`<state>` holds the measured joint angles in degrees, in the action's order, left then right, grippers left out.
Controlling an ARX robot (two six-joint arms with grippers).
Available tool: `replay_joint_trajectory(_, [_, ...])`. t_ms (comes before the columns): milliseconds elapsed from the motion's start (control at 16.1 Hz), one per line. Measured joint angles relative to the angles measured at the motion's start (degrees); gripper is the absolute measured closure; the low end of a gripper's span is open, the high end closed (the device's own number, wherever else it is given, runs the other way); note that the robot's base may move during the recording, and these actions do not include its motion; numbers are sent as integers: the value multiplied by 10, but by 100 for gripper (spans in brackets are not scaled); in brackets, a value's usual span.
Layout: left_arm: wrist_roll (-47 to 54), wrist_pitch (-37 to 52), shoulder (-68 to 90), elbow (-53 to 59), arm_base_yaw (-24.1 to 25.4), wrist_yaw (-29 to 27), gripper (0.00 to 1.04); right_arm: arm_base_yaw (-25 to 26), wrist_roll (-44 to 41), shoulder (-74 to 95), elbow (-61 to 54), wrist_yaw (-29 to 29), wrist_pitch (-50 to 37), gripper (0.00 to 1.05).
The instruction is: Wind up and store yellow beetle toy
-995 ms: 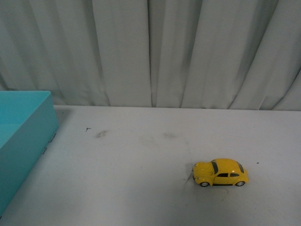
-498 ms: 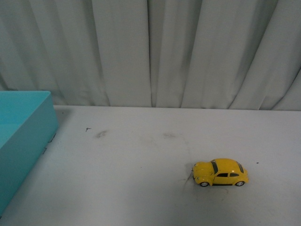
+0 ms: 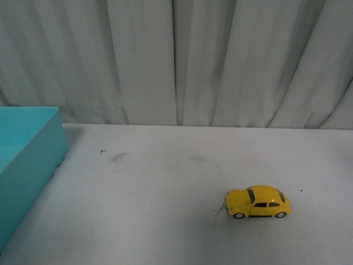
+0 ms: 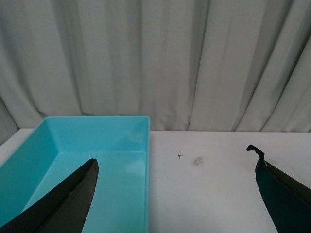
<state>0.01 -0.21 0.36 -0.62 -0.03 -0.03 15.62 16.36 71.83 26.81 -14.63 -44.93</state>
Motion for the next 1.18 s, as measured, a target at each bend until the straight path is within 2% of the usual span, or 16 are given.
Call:
replay_joint_trajectory(62, [0, 0, 0, 0, 0, 0, 7, -22, -40, 103, 61, -3, -56, 7])
replay_joint_trajectory(187, [0, 0, 0, 0, 0, 0, 7, -68, -118, 251, 167, -40, -79, 7])
replay_joint_trajectory(249, [0, 0, 0, 0, 0, 0, 7, -96, -171, 316, 214, -93, -52, 7])
replay_joint_trajectory(435, [0, 0, 0, 0, 0, 0, 7, -166, -365, 374, 254, -311, 113, 7])
replay_joint_trajectory(560, [0, 0, 0, 0, 0, 0, 7, -170, -529, 388, 304, -395, 290, 7])
replay_joint_trajectory(684, [0, 0, 0, 0, 0, 0, 7, -158, -749, 441, 369, -371, 491, 7])
replay_joint_trajectory(871, [0, 0, 0, 0, 0, 0, 7, -161, -971, 497, 389, -353, 622, 7])
replay_joint_trajectory(995, [0, 0, 0, 0, 0, 0, 7, -172, -1032, 519, 421, -348, 621, 7])
replay_joint_trajectory(1182, [0, 0, 0, 0, 0, 0, 7, -175, -1062, 559, 457, -334, 661, 7])
